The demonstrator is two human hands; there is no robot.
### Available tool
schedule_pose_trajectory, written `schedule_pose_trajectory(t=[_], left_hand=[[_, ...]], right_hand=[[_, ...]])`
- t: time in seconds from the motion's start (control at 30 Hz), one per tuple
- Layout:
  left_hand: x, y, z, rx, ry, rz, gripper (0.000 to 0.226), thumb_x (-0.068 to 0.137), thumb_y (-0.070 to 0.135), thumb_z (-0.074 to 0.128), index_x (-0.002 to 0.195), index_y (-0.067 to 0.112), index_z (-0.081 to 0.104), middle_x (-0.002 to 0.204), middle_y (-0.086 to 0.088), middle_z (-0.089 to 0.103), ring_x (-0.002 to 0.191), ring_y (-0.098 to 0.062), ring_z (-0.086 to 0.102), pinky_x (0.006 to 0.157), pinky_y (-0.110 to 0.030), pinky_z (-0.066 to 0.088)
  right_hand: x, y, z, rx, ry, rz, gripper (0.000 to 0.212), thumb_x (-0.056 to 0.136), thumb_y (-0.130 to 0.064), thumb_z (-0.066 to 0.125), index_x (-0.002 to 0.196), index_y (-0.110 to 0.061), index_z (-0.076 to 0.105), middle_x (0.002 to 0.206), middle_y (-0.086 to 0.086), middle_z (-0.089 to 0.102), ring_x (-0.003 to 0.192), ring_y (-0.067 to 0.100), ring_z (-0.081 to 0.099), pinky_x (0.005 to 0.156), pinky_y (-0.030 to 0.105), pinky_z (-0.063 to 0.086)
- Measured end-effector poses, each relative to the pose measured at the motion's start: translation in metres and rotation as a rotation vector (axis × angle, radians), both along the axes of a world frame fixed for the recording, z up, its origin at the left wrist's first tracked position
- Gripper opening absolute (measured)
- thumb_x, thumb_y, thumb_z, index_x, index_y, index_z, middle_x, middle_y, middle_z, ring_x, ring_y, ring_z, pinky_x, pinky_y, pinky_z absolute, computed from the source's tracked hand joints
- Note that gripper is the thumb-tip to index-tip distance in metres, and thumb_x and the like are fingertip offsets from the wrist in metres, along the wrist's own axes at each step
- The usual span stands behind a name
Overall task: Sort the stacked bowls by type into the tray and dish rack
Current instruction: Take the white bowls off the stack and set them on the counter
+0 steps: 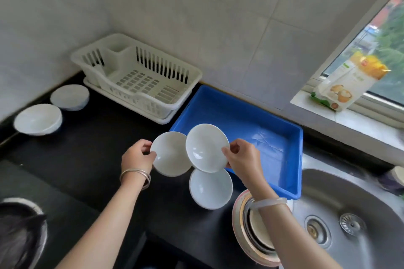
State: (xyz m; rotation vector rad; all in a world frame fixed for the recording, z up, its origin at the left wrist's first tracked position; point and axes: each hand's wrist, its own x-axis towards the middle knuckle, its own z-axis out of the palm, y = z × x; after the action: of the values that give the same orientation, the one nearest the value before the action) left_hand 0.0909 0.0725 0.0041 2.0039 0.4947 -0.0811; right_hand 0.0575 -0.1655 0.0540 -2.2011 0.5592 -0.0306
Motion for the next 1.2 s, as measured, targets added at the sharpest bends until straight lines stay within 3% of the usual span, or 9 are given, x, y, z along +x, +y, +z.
schedule_pose_trajectory(t=[0.23, 0.4, 0.57, 0.7, 1.03, 1.2], left_hand=[[0.01, 0.096, -0.021, -0.097, 0.011, 0.331, 0.02, 0.075, 0.004, 0.062, 0.084, 0.022, 0.061, 0.089, 0.0, 0.066, 0.082, -0.027, 0.064, 0.073, -0.046, 0.058], [0.02, 0.147, -0.038, -0.169, 0.018, 0.528, 0.019, 0.075, 0.001, 0.059, 0.084, 0.018, 0.061, 0.089, -0.004, 0.066, 0.067, -0.018, 0.061, 0.065, -0.037, 0.058], [0.038, 0.185, -0.054, -0.283, 0.051, 0.702, 0.02, 0.074, -0.001, 0.058, 0.087, 0.015, 0.06, 0.089, -0.006, 0.062, 0.08, -0.029, 0.062, 0.07, -0.041, 0.058], [0.051, 0.206, -0.065, -0.315, 0.059, 0.795, 0.019, 0.076, -0.001, 0.059, 0.086, 0.015, 0.058, 0.092, -0.008, 0.062, 0.077, -0.03, 0.063, 0.069, -0.037, 0.057], [0.071, 0.219, -0.074, -0.391, 0.033, 0.863, 0.02, 0.079, -0.003, 0.059, 0.092, 0.011, 0.058, 0.096, -0.006, 0.061, 0.085, -0.027, 0.06, 0.064, -0.029, 0.054], [0.073, 0.218, -0.08, -0.459, 0.036, 0.9, 0.021, 0.079, -0.003, 0.06, 0.096, 0.009, 0.058, 0.106, -0.013, 0.062, 0.096, -0.032, 0.062, 0.069, -0.034, 0.055]], right_hand=[[0.068, 0.084, -0.029, 0.099, 0.107, 0.194, 0.011, 0.084, -0.016, 0.058, 0.075, -0.011, 0.058, 0.078, 0.0, 0.061, 0.052, 0.011, 0.064, 0.046, 0.018, 0.053], [0.117, 0.149, -0.057, 0.169, 0.173, 0.259, 0.01, 0.083, -0.011, 0.057, 0.082, -0.001, 0.061, 0.08, 0.001, 0.059, 0.067, 0.013, 0.064, 0.053, 0.027, 0.059], [0.159, 0.205, -0.082, 0.183, 0.198, 0.258, 0.011, 0.085, -0.01, 0.058, 0.075, -0.012, 0.054, 0.073, -0.002, 0.056, 0.056, 0.009, 0.059, 0.057, 0.031, 0.061], [0.182, 0.237, -0.1, 0.226, 0.209, 0.226, 0.015, 0.085, -0.006, 0.058, 0.073, -0.01, 0.05, 0.072, 0.002, 0.055, 0.06, 0.013, 0.06, 0.062, 0.037, 0.062], [0.209, 0.265, -0.123, 0.243, 0.231, 0.168, 0.018, 0.087, -0.003, 0.057, 0.074, -0.012, 0.047, 0.079, 0.001, 0.053, 0.063, 0.012, 0.057, 0.05, 0.022, 0.055], [0.213, 0.27, -0.133, 0.243, 0.252, 0.157, 0.02, 0.088, -0.006, 0.057, 0.076, -0.016, 0.046, 0.08, -0.003, 0.051, 0.057, 0.011, 0.057, 0.067, 0.037, 0.062]])
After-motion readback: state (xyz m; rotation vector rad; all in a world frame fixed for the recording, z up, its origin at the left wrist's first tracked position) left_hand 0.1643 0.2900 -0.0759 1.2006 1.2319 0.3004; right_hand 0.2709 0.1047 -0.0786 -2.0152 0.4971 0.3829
